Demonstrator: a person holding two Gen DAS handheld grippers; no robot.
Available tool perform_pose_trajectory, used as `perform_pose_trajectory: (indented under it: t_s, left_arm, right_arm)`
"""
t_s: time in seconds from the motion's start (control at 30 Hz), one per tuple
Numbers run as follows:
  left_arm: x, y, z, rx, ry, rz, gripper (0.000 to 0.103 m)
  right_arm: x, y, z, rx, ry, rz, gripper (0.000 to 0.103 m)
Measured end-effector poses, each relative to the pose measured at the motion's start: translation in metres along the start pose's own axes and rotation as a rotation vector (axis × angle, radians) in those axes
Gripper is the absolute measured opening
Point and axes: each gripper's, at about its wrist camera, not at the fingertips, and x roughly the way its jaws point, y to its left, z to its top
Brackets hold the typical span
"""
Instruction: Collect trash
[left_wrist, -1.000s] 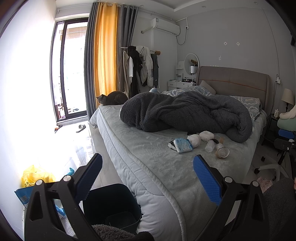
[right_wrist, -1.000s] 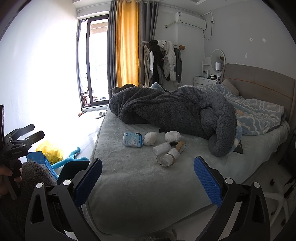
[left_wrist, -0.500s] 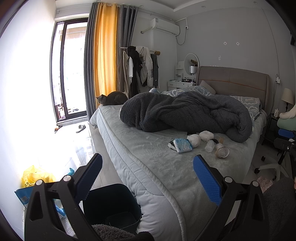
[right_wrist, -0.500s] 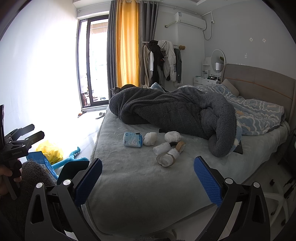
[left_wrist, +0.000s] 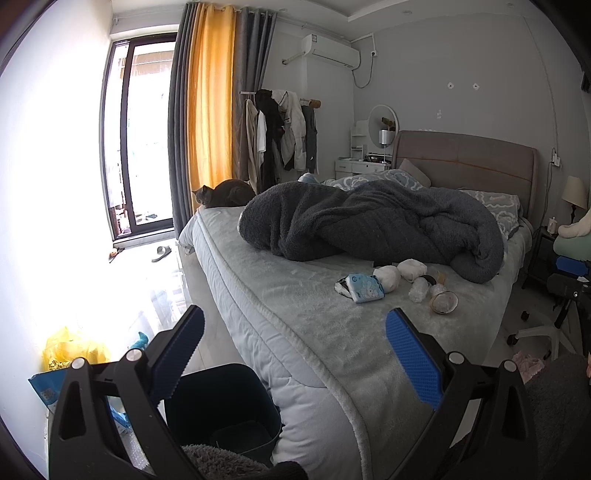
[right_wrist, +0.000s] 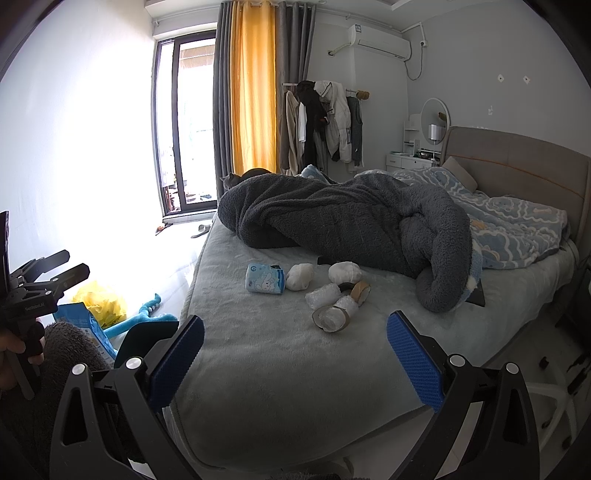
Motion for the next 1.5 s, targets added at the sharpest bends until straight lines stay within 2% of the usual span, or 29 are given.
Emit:
perform_pose_trajectory:
  t_s: [0.3, 0.4, 0.57, 0.67, 0.8, 0.97, 1.1, 1.2, 1.3, 1.37, 1.5]
  left_arm:
    - [0.004, -0.001, -0.004, 0.036, 0.007, 0.011, 0.1]
    - [0.004, 0.002, -0.002, 0.03, 0.01, 0.006, 0.1]
    - [0.012, 0.004, 0.0, 0.042, 0.022, 0.023, 0.1]
    - [0.019, 0.005, 0.0, 0.045, 0.031, -0.004, 0.1]
    - [0.036, 0.006, 0.004, 0.037, 0.035, -0.052, 0.1]
    - [0.064, 0.001, 0.008, 0.057, 0.056, -0.077, 0.1]
    - [0.094, -0.006, 0.009, 0.097, 0.079, -0.085, 0.099]
    - [0.114, -0.009, 0.01, 0.1, 0.101, -0.103, 0.099]
    - [0.133, -0.014, 0.012, 0.097, 0.118, -0.17, 0.099]
    - [0.149, -0.015, 0.015, 0.07, 0.137, -0.246, 0.098]
    - [0.171, -0.022, 0.019, 0.085, 0.144, -0.304, 0.093]
  right_arm:
    - [0.001, -0.008, -0.002, 0.019, 0.012, -0.003, 0.1]
    - [0.004, -0.012, -0.003, 0.023, 0.036, -0.034, 0.1]
    - [0.006, -0.017, 0.009, 0.072, 0.018, -0.025, 0.1]
    - [0.022, -0.012, 0.01, 0.059, 0.046, -0.006, 0.1]
    - [0.049, -0.02, 0.009, 0.109, 0.081, 0.028, 0.1]
    - [0.08, -0.037, 0.016, 0.169, 0.087, 0.047, 0.1]
    - [0.104, -0.052, 0.019, 0.18, 0.108, 0.032, 0.094]
    - [0.123, -0.058, 0.014, 0.2, 0.146, 0.005, 0.094]
    - [0.141, -0.062, 0.006, 0.234, 0.187, -0.014, 0.094]
    - [0.152, -0.061, 0.001, 0.23, 0.217, -0.029, 0.094]
    - [0.172, -0.052, 0.0, 0.195, 0.258, -0.058, 0.094]
